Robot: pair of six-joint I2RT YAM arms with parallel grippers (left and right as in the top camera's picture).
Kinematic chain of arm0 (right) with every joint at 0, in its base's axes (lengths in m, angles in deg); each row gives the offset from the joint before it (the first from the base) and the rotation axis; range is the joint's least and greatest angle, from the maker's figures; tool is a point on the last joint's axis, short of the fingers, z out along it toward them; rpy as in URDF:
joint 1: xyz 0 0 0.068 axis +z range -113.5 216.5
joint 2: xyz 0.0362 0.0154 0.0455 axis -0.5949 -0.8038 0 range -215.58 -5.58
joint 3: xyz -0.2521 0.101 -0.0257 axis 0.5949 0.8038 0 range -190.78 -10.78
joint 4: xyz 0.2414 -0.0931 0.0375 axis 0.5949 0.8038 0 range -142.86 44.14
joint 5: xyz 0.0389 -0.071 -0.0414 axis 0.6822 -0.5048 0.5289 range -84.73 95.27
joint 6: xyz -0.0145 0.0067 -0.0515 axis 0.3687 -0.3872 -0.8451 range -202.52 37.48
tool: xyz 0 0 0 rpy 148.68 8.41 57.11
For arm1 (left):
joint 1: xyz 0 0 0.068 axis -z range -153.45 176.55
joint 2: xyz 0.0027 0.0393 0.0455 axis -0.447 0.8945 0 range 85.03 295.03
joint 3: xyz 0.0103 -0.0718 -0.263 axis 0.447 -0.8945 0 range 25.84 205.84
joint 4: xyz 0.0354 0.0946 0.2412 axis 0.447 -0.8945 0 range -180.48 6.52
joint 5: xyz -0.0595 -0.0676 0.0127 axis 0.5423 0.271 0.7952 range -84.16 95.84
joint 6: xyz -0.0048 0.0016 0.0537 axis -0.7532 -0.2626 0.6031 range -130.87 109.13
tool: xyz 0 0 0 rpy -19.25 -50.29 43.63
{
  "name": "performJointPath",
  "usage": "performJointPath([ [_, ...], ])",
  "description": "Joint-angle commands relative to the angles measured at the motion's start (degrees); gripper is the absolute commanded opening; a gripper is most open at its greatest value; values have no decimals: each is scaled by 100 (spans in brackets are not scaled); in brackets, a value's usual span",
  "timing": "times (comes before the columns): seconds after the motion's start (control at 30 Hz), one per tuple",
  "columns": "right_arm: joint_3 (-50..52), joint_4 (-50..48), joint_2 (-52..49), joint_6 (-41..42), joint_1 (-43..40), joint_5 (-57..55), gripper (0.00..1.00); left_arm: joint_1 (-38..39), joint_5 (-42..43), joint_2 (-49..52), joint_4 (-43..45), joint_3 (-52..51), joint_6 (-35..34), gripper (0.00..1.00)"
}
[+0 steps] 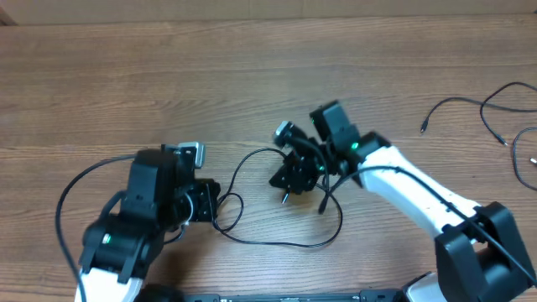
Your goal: Untangle cables
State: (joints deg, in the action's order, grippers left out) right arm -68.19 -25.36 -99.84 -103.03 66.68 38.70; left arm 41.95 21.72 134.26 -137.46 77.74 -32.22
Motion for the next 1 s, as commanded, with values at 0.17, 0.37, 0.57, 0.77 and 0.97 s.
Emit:
performJointPath([
  [0.17, 673, -1790, -160, -122, 743, 118, 85, 39, -168, -647, -142, -33, -120, 5],
  [0.37, 675, -2577, -938, -116, 1185, -57, 84, 39, -101, -658, -142, -33, -120, 5],
  [0.57, 673, -3215, -1602, -52, 1263, -52, 72, 39, -103, -658, -116, -33, -118, 5],
  [0.77, 673, -3467, -1941, -24, 1263, -28, 4, 39, -101, -656, 7, -35, -98, 6],
  [0.97, 671, -3954, -1965, 295, 1244, -66, 4, 39, -85, -656, 24, -33, -98, 6],
])
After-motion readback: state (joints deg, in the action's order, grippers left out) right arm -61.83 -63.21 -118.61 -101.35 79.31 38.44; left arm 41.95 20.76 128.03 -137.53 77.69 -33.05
